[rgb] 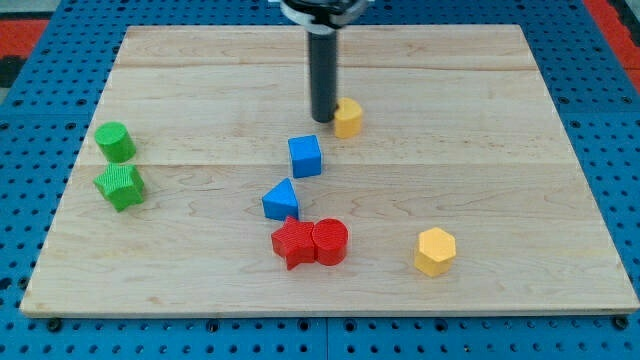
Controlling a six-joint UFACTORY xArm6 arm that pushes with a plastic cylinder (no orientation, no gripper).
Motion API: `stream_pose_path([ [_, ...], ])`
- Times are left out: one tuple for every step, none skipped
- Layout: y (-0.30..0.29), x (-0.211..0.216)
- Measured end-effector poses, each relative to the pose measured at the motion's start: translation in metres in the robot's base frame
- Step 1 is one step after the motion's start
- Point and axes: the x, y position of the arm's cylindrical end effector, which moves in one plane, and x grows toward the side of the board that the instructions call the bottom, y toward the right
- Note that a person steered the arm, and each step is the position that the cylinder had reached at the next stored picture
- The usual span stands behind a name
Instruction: Push the yellow heart towards the bottom right side of the board
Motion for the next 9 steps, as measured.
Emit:
stream_pose_path([
  [0.050,0.054],
  [0.033,0.060],
  [-0.004,0.040],
  [-0.010,0.019],
  [0.057,0.015],
  [0.065,0.002],
  [0.120,0.037],
  [0.177,0.102],
  [0.137,0.077],
])
